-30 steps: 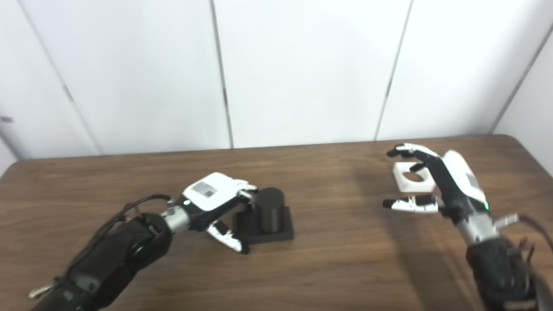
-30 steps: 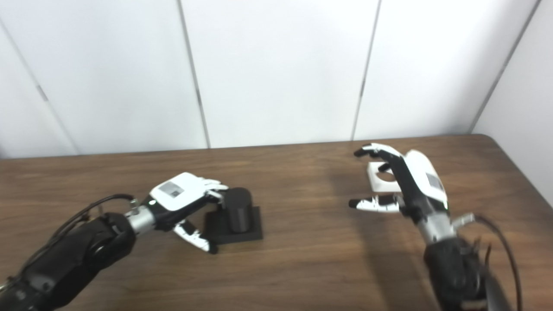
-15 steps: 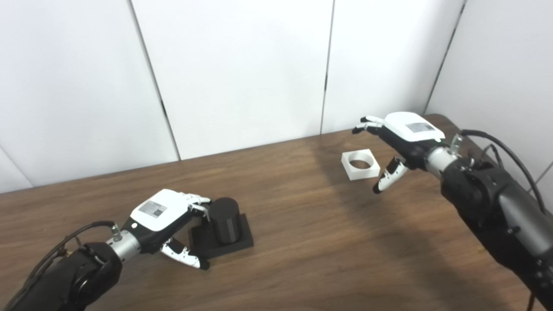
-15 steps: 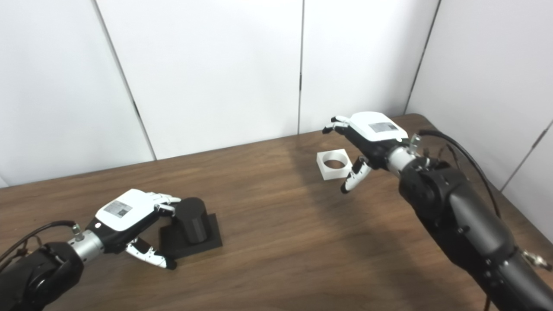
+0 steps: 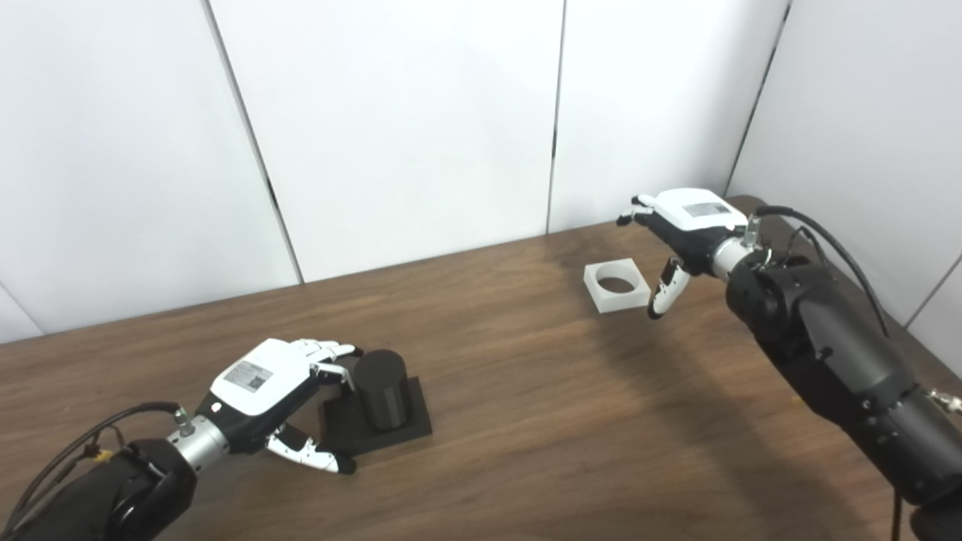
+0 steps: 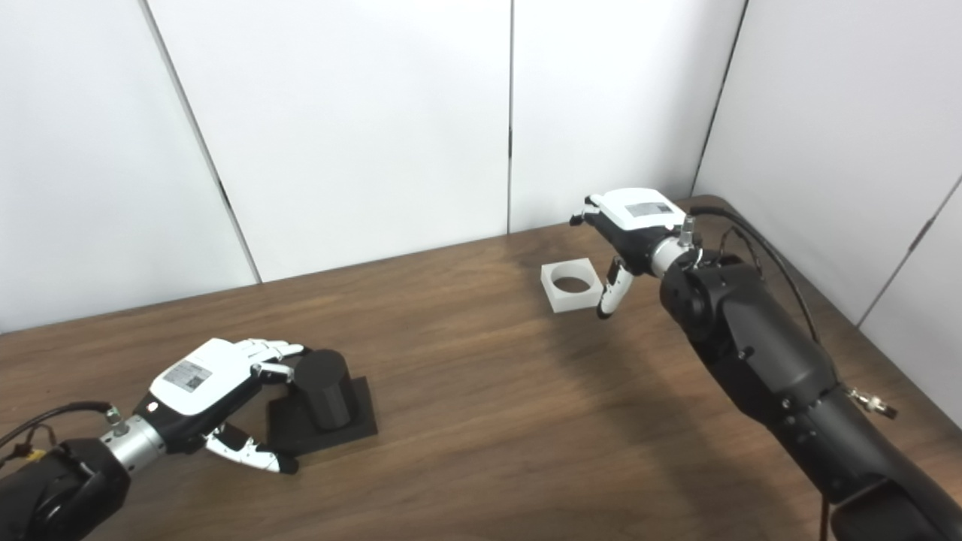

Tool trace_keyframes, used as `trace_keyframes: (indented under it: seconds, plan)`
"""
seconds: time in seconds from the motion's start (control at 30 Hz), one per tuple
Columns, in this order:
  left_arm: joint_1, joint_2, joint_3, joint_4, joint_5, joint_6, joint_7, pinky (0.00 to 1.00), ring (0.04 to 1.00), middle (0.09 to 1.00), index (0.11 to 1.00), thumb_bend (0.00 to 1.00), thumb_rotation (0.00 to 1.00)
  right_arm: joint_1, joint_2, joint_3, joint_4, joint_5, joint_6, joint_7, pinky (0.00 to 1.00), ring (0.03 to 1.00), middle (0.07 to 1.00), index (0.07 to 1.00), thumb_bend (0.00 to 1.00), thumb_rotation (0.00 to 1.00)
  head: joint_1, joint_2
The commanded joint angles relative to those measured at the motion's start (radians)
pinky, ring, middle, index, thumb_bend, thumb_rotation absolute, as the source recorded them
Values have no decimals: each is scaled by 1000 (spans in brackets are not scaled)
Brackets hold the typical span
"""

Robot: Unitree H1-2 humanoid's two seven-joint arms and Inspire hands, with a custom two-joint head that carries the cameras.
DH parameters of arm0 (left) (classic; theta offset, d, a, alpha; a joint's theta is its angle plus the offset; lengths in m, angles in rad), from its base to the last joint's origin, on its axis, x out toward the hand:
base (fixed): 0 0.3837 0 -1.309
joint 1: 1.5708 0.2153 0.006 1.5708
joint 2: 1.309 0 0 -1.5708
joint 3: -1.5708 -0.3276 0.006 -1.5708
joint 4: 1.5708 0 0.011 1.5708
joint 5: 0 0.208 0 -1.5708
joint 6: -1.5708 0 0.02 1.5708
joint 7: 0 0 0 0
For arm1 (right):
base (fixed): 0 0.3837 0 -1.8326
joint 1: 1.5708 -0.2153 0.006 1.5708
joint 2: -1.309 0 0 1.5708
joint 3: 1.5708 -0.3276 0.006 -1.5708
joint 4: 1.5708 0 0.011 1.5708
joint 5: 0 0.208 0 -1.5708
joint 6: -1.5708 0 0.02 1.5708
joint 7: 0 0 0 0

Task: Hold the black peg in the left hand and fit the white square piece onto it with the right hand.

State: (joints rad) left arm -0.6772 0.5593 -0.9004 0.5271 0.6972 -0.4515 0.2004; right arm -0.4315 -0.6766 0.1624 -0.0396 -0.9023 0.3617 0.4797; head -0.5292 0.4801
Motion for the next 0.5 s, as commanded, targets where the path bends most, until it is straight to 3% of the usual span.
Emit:
trace_keyframes:
  seconds: [0.0, 0.47]
  plan:
    - [102, 37, -109, 80, 104, -18, -88, 860, 886, 894, 494, 520, 74, -61, -6, -6, 7, -15, 1, -39, 748, 918, 970, 862, 877, 108, -1, 2]
    - [97, 47, -126, 66, 92, -18, -79, 849, 872, 883, 494, 521, 73, -146, 61, 24, 216, 47, -30, -104, 725, 902, 953, 851, 862, 125, 15, 13]
